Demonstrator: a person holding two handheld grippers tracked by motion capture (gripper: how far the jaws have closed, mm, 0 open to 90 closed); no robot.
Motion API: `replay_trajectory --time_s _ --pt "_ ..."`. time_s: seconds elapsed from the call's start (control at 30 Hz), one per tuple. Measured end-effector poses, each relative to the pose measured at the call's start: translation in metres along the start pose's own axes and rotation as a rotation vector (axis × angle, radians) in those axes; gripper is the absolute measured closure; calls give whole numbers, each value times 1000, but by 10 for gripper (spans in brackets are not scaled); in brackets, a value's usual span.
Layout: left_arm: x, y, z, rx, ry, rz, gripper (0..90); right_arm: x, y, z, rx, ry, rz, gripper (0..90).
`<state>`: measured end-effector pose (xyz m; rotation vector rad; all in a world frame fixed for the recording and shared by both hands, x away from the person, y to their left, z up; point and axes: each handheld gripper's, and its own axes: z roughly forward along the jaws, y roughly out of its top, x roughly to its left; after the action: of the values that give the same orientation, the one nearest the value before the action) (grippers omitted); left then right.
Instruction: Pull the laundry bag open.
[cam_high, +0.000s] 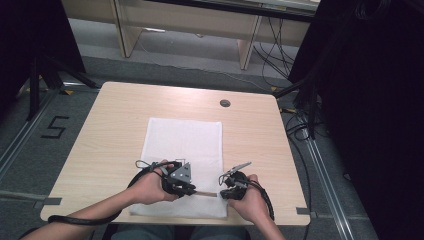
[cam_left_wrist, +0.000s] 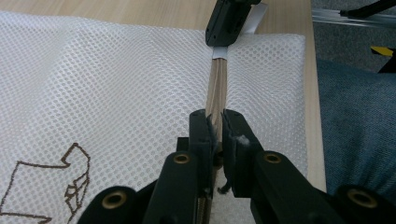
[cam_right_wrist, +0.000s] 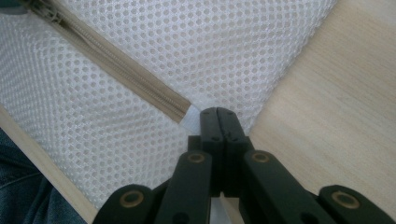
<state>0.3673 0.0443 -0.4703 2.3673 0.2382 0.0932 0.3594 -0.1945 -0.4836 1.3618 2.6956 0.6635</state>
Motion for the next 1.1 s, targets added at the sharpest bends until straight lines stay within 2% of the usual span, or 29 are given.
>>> replay_trajectory --time_s 0.03,0.13,0.17,0.2,0.3,0.33,0.4,0.43,0.47,0.6,0.63,0.7,0.77,0.8,0.83,1.1 --pt "1 0 0 2 0 13 827 0 0 0 0 0 0 900" --pt "0 0 0 0 0 3 827 0 0 0 -1 0 -1 900" --pt "0 0 -1 8 6 10 828 -1 0 0 -9 0 -17 900" --pt "0 0 -1 -3 -1 -1 827 -2 0 1 -17 -3 -29 900" --pt "1 -1 -4 -3 0 4 827 0 0 0 0 0 2 900" --pt "1 -2 -5 8 8 15 827 0 0 0 0 1 2 900" --pt "1 -3 -5 -6 1 -9 827 0 0 0 0 0 2 900" --pt "2 -3 -6 2 7 2 827 0 0 0 0 0 1 900" --pt "1 -3 -6 -3 5 -8 828 0 0 0 0 0 2 900" --pt "1 -3 -6 0 2 -3 827 0 0 0 0 0 1 900" --pt "2 -3 -6 -1 5 10 827 0 0 0 0 0 2 900" --pt "1 -3 -6 1 3 3 827 0 0 0 0 0 2 900" --pt "3 -3 -7 7 4 26 827 0 0 0 0 0 3 900" --pt "1 -4 -7 -10 -1 -14 827 0 0 0 0 0 2 900" --pt "1 -5 -8 -1 4 -2 827 0 0 0 0 0 1 900" --pt "2 -5 -9 0 3 14 827 0 0 0 0 -1 2 900"
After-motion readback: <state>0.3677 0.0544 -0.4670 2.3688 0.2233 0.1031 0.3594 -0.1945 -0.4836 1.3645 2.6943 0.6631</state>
